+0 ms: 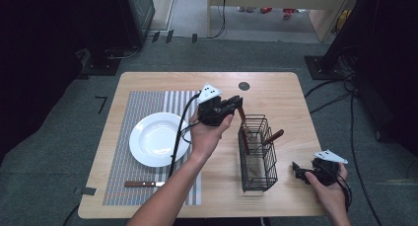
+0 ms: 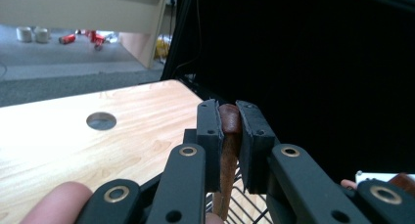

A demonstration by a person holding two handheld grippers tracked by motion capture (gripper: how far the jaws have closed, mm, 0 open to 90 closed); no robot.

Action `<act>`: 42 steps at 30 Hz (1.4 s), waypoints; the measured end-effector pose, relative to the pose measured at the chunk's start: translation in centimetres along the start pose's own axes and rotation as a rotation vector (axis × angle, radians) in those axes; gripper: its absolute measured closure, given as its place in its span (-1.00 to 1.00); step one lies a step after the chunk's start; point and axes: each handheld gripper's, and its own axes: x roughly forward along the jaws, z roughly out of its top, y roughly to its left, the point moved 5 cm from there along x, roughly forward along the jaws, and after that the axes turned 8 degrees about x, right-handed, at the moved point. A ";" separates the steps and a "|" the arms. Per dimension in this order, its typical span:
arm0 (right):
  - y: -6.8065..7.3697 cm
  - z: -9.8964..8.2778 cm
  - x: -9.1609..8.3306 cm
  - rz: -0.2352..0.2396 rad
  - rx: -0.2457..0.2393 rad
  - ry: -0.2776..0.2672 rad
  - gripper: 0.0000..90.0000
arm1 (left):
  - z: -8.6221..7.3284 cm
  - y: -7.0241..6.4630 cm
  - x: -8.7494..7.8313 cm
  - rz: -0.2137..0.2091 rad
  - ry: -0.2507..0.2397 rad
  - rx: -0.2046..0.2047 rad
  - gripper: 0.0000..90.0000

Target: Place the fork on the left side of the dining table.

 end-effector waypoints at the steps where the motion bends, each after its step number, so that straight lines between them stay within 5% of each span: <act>1: 0.0 0.0 0.0 0.000 0.000 0.000 -1.00 | 0.3 0.0 -0.3 -0.008 -0.007 0.002 0.84; 22: 0.0 0.0 0.0 0.000 0.000 -0.001 -1.00 | 5.8 2.4 -7.0 0.012 -0.192 -0.027 0.84; 28: 0.0 0.0 0.0 0.000 0.000 -0.001 -1.00 | 6.2 4.6 -8.6 0.061 -0.218 -0.043 0.84; 42: 0.0 0.0 0.0 -0.001 0.002 0.000 -1.00 | 4.1 11.6 -10.4 0.204 -0.219 -0.081 0.84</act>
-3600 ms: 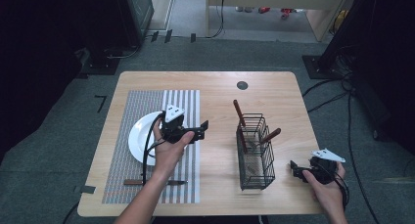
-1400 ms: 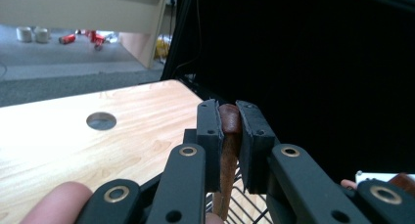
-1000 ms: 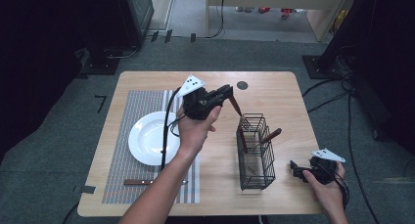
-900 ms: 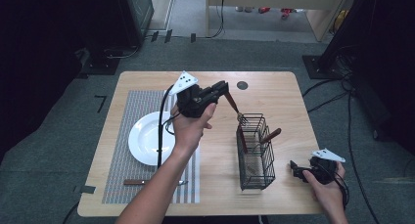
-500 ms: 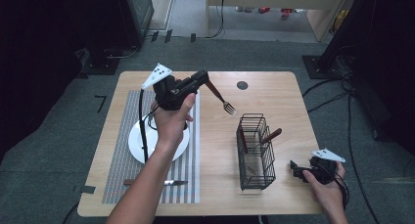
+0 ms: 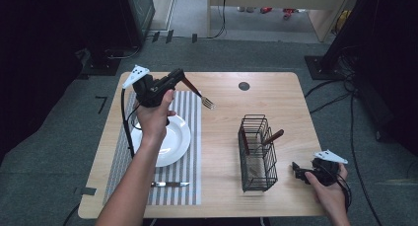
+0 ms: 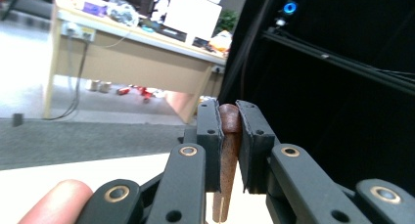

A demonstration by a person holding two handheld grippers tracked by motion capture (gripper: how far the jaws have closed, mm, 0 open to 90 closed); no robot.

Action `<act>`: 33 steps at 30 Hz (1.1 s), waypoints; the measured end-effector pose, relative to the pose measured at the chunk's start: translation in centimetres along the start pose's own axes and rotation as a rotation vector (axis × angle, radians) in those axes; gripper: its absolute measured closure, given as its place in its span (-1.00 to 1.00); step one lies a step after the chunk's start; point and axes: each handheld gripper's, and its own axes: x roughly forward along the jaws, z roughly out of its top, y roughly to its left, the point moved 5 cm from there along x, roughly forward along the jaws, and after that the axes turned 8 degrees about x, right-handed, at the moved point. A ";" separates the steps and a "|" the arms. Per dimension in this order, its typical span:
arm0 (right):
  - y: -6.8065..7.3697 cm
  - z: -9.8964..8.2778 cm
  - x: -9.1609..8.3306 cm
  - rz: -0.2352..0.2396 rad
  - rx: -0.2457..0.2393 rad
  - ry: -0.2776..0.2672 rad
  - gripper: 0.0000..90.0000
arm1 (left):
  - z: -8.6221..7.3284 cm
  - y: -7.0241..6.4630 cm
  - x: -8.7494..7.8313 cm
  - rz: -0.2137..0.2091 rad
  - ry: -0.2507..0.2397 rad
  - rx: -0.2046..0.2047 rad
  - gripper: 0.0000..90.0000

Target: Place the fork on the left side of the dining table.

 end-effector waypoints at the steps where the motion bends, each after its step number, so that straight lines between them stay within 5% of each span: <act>1: 0.0 0.0 0.0 0.000 0.000 0.000 -1.00 | -0.1 0.7 0.0 0.015 0.005 0.004 0.84; 3: 0.0 0.0 0.0 0.000 -0.001 0.000 -1.00 | -0.6 2.2 0.0 0.016 -0.005 -0.042 0.84; 6: 0.0 0.0 0.0 0.000 -0.001 0.000 -1.00 | -1.1 3.4 0.1 0.047 -0.008 -0.043 0.84; 12: 0.0 0.0 0.0 0.000 0.000 0.000 -1.00 | -3.5 6.9 0.9 0.089 0.004 -0.109 0.84; 17: 0.0 0.0 0.0 0.000 0.000 0.000 -1.00 | -5.0 10.2 1.3 0.140 -0.015 -0.217 0.84; 21: 0.0 0.0 0.0 0.000 0.000 0.000 -1.00 | -6.4 12.6 1.5 0.201 0.003 -0.258 0.84; 25: 0.0 0.0 0.0 0.000 -0.001 0.000 -1.00 | -8.7 15.6 1.5 0.245 0.011 -0.375 0.84; 33: 0.0 0.0 0.0 0.000 -0.001 0.000 -1.00 | -11.5 18.1 0.8 0.263 -0.033 -0.499 0.84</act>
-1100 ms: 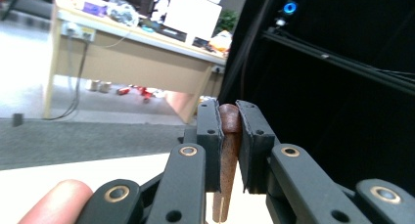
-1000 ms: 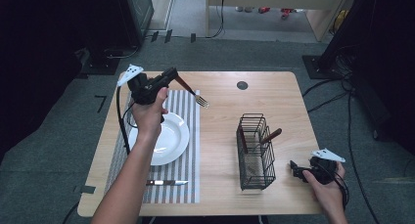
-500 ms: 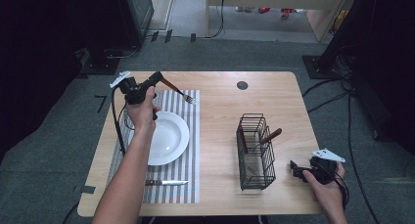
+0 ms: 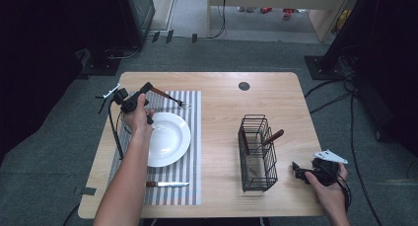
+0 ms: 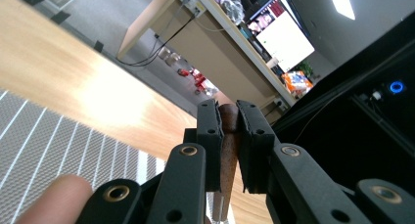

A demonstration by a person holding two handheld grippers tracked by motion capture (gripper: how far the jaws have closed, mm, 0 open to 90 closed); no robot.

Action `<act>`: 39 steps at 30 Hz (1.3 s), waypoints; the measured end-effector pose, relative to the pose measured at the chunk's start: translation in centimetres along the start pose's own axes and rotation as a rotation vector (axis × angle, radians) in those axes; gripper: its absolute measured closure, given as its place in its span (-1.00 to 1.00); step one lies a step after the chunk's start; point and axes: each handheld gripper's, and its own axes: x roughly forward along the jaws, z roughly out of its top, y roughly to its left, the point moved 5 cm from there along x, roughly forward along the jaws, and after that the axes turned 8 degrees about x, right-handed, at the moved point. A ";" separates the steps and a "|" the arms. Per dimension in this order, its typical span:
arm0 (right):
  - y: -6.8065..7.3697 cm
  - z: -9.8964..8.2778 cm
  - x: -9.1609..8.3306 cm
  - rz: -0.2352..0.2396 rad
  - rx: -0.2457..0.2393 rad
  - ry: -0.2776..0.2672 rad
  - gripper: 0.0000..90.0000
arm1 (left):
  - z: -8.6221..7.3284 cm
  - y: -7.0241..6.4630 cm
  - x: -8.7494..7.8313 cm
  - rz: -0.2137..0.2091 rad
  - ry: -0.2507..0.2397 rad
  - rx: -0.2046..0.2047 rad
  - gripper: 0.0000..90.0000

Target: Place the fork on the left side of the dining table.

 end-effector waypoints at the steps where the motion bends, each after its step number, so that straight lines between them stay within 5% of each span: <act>1: 0.0 0.0 0.0 0.000 0.000 0.000 -1.00 | -0.1 0.1 0.0 0.001 0.002 -0.010 0.84; 4: 0.0 0.0 0.0 0.000 0.000 0.000 -1.00 | -0.2 0.7 0.0 0.016 0.028 -0.044 0.83; 6: 0.0 0.0 0.0 0.000 0.000 0.000 -1.00 | -0.3 1.4 -0.2 0.083 0.073 -0.046 0.78; 7: 0.0 0.0 0.0 0.000 0.000 0.000 -1.00 | -0.3 1.4 -0.2 0.083 0.073 -0.046 0.76; 14: 0.0 0.0 0.0 0.000 0.000 0.000 -1.00 | -1.1 3.5 0.3 0.232 0.257 -0.015 0.49; 23: 0.0 0.0 0.0 0.000 0.000 0.000 -1.00 | -1.8 4.3 0.9 0.302 0.364 0.011 0.10; 27: 0.0 0.0 0.0 0.000 0.000 0.000 -1.00 | -1.3 4.4 1.3 0.325 0.409 0.063 -0.02; 32: 0.0 0.0 0.0 0.000 0.000 0.000 -1.00 | -1.1 4.1 1.9 0.349 0.512 0.174 -0.26; 36: 0.0 0.0 0.0 0.000 0.000 0.000 -1.00 | -0.6 4.0 1.8 0.387 0.498 0.266 -0.34; 39: 0.0 0.0 0.0 0.000 0.000 0.000 -1.00 | -0.2 4.0 1.7 0.383 0.492 0.285 -0.38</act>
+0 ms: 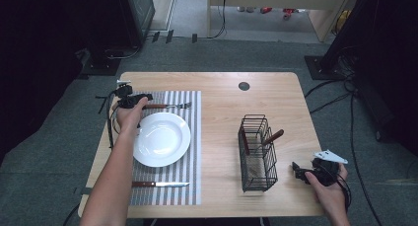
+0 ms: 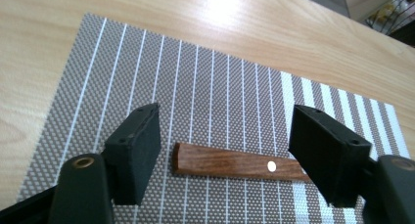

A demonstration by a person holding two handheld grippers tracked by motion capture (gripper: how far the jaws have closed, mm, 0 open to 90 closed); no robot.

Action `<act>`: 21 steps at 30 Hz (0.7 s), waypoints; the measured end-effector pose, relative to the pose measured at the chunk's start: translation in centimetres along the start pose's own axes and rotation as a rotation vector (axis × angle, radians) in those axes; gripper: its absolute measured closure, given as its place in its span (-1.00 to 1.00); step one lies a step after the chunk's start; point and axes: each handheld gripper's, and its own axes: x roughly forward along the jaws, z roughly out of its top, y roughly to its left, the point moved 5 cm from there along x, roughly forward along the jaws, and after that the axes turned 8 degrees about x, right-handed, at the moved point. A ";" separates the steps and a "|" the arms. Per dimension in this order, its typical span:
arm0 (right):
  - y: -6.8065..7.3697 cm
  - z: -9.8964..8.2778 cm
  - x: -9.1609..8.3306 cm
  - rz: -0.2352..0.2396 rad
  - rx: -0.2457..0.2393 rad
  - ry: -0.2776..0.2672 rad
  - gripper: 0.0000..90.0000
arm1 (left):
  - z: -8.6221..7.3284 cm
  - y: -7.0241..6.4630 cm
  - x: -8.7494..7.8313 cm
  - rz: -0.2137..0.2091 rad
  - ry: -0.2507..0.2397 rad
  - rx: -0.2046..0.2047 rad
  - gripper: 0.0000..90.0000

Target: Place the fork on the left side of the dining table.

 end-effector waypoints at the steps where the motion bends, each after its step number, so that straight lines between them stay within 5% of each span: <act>1: 0.0 0.0 0.0 0.000 0.000 0.000 -1.00 | 0.0 0.0 -0.1 0.003 0.002 0.004 -0.39; 7: 0.0 0.0 0.0 0.000 0.000 0.000 -1.00 | -0.2 0.1 -1.5 -0.009 -0.017 0.028 -0.44; 12: 0.0 0.0 0.0 0.000 0.000 0.000 -1.00 | -0.7 0.5 -2.7 -0.044 -0.034 -0.030 -0.77; 21: 0.0 0.0 0.0 0.002 -0.002 0.000 -1.00 | -2.1 -0.3 -5.1 -0.072 -0.058 0.073 -0.95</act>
